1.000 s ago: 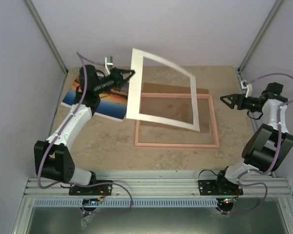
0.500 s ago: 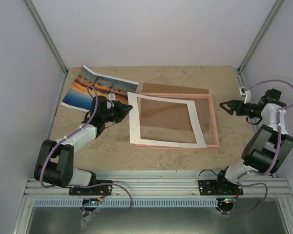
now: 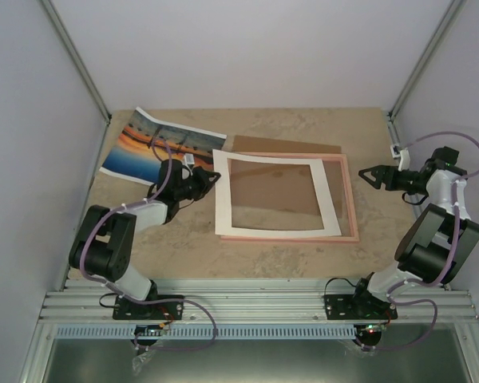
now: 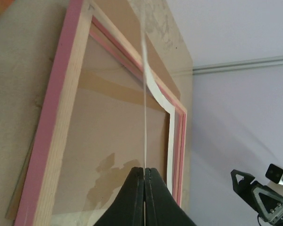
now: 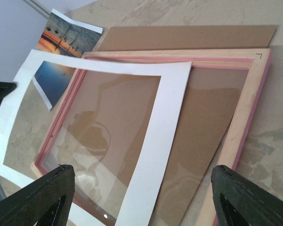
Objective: Put the photo into the frame
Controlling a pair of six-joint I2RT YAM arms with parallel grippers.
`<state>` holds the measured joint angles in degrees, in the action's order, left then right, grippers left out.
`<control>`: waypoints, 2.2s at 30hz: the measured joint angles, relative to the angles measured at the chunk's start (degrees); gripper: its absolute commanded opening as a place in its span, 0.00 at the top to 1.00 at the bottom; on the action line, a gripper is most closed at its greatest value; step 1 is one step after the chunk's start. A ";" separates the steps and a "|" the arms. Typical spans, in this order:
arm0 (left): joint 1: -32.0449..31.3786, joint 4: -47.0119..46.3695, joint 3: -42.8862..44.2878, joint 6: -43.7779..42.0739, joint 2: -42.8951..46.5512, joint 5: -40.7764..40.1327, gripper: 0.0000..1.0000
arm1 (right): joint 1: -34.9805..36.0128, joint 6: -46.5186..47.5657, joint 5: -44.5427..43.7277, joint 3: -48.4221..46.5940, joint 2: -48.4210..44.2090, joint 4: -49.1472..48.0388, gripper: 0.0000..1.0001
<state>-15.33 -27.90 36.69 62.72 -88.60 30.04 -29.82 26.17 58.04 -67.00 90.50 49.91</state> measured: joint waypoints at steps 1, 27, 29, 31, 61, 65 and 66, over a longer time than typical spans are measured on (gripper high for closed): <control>-0.35 -0.55 0.07 -0.11 -0.92 0.00 1.00 | 0.00 0.02 -0.02 0.00 0.00 0.02 0.21; -5.70 -6.58 8.87 -3.19 -13.44 0.68 1.00 | 0.00 0.22 -0.46 0.00 0.00 0.31 0.21; -5.95 -6.73 9.35 -3.82 -14.19 0.46 1.00 | 0.00 0.22 -0.46 0.00 0.00 0.31 0.21; -6.01 -6.71 9.77 -4.24 -14.91 0.37 0.97 | 0.00 0.22 -0.46 0.00 0.00 0.31 0.21; -12.17 24.13 22.99 -26.27 -6.97 -19.50 0.03 | 0.00 0.13 -0.44 0.00 0.00 0.20 0.21; -13.73 28.94 24.87 -32.81 -3.98 -24.68 0.04 | 0.00 0.11 -1.05 0.02 0.00 -0.20 0.21; -13.70 30.10 24.96 -34.64 -3.63 -25.92 0.05 | 0.00 0.13 -1.46 0.13 -0.02 -0.39 0.22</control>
<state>-29.04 2.20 61.65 28.08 -92.23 4.12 -29.82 26.30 56.58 -66.87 90.48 49.52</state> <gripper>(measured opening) 0.971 0.787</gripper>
